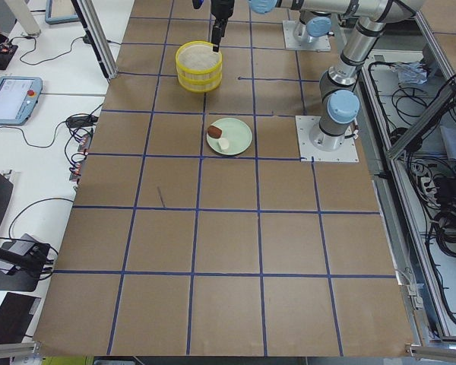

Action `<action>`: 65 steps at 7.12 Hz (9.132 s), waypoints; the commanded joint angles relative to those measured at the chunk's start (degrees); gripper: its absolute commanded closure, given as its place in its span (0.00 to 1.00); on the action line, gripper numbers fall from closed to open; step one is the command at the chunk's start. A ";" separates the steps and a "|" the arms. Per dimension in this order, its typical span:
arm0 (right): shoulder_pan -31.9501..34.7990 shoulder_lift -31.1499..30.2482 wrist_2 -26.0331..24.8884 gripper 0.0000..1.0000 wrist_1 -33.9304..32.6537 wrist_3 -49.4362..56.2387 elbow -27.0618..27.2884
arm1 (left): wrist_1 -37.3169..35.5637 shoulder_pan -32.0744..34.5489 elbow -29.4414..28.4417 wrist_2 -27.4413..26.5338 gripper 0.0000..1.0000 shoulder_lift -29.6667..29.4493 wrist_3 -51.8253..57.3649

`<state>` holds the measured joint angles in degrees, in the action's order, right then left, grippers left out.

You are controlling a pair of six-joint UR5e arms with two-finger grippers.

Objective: Place buns in different layers of steamer
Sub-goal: 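Move right gripper to the steamer's top tier rim while left gripper approaches the plate, then lift the top steamer tier with right gripper while left gripper grasps the white bun, then set the top tier down beside the bottom tier while left gripper lifts the bun, then carry the white bun into the open bottom tier and release it with left gripper, then stack the top tier back onto the bottom tier while left gripper grasps the brown bun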

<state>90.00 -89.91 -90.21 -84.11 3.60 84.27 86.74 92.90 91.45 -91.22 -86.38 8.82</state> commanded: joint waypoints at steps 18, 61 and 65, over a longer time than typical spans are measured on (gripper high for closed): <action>10.54 22.76 0.39 0.02 -26.80 -14.49 6.17 | -6.21 -3.42 9.36 -10.62 0.00 -13.17 2.32; 0.50 15.90 -1.54 0.93 -20.91 -9.94 6.35 | -33.13 3.20 10.83 -9.06 0.00 -20.87 10.13; 11.68 22.92 -0.58 0.94 -27.15 -26.87 3.65 | -32.68 -4.13 22.98 -14.76 0.00 -18.64 14.30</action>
<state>99.03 -69.40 -90.96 -109.30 -19.15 89.79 54.00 89.92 112.28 -103.79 -105.04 22.88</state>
